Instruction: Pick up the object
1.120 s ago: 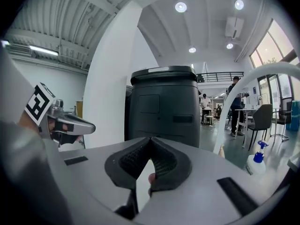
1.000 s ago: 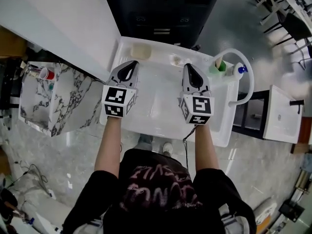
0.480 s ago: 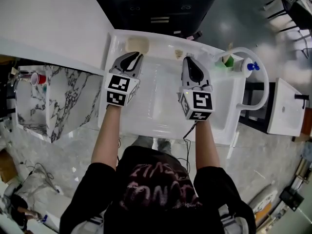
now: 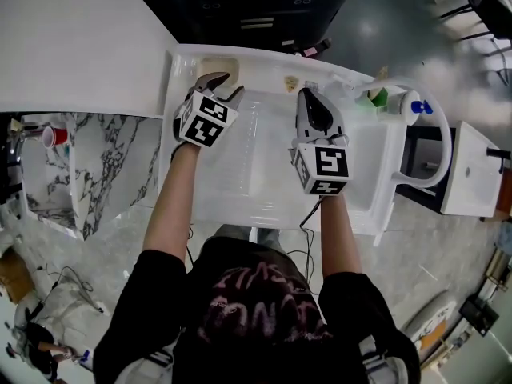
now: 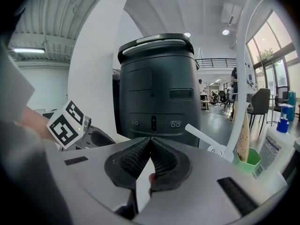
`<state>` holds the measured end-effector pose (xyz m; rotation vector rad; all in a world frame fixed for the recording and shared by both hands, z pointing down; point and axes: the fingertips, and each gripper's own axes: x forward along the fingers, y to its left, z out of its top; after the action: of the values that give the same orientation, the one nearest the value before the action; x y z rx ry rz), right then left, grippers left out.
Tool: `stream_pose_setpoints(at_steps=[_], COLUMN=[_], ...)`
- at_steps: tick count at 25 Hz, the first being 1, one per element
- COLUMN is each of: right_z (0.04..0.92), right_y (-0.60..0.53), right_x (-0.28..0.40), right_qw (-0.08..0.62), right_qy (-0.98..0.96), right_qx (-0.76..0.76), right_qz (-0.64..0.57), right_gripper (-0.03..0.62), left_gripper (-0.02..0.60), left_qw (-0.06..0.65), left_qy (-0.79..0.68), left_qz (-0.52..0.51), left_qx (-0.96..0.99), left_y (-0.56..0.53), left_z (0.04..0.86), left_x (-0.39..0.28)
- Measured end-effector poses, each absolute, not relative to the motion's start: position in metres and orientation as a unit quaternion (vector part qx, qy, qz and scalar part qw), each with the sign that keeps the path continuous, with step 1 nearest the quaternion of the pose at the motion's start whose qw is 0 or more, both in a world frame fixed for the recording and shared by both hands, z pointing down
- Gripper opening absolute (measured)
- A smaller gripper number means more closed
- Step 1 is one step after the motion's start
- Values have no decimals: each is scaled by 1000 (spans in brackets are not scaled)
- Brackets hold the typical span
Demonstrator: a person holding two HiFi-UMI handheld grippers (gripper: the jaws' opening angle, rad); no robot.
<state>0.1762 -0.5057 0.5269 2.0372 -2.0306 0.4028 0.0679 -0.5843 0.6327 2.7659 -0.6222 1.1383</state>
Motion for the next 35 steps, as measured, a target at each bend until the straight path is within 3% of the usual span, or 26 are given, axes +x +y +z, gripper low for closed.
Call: stream_pose_setpoints(at_steps=[8,12,21,35], right_z=[537,541,536,514], right_y=[-506,-501,-499,-479], right_x=[181,180,181,173], right_qw=[120,118,115,100], right_qy=[-691,-689,-684,-692], right_qx=[697,697,702,701], right_qz=[150,159,161,142], right_gripper=[15,15,15,15], left_gripper=[155,100,51,42], left_qw=[65,74,51,32], left_qy=[-175,-177,-160,-207], left_qz=[436,432,439,372], left_qx=[880,881,883,904], left_y=[-591,-594,-589,-574], left_z=[672,675,673,616], left_x=[72,73,76,65])
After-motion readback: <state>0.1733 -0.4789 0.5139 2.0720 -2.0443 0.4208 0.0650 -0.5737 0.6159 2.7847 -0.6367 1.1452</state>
